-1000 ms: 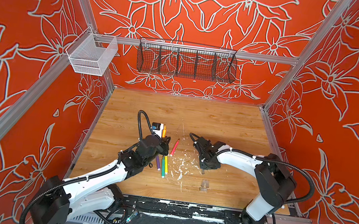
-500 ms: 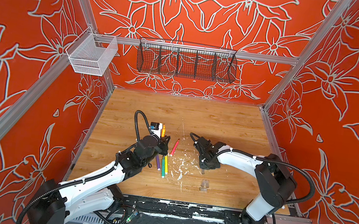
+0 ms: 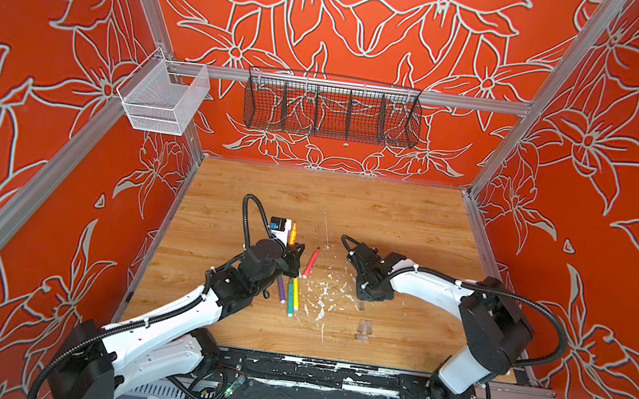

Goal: Insert the pens into the pen caps
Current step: 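Lower the right gripper and close it on a translucent cap, then lift the cap with the right gripper and carry it toward the orange marker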

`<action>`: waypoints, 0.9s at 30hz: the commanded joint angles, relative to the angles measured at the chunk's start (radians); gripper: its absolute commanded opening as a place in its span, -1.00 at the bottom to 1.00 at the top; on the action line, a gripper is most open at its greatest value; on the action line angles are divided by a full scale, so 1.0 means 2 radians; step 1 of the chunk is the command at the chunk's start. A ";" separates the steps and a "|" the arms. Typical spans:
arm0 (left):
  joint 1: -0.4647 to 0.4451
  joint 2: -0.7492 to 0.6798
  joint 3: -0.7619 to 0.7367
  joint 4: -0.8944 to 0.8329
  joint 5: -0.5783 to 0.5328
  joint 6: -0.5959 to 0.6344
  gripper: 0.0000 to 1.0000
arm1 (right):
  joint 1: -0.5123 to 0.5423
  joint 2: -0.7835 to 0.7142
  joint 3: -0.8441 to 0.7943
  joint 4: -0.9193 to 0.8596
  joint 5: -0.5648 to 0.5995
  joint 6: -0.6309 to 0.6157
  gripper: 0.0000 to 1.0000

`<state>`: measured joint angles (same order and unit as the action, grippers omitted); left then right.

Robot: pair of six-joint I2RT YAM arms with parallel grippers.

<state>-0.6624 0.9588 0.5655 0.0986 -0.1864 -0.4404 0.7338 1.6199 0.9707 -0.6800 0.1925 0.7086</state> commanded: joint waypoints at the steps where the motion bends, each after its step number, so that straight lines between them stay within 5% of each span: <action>1: -0.001 -0.009 0.001 0.010 0.030 -0.005 -1.00 | -0.001 -0.069 0.001 -0.017 0.003 0.040 -1.00; 14: -0.010 0.033 0.003 0.082 0.195 0.027 -1.00 | 0.007 -0.333 -0.089 0.190 0.036 0.103 -1.00; 22: -0.056 0.070 0.028 0.084 0.235 0.044 -1.00 | 0.004 -0.386 -0.123 0.255 0.063 0.063 -1.00; 27: -0.084 0.094 0.043 0.073 0.240 0.061 -1.00 | 0.004 -0.408 -0.204 0.406 0.024 0.072 -1.00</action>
<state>-0.8181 1.1378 0.6319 0.2264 0.2630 -0.3550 0.7406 0.8062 0.6044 -0.0509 0.2687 0.8467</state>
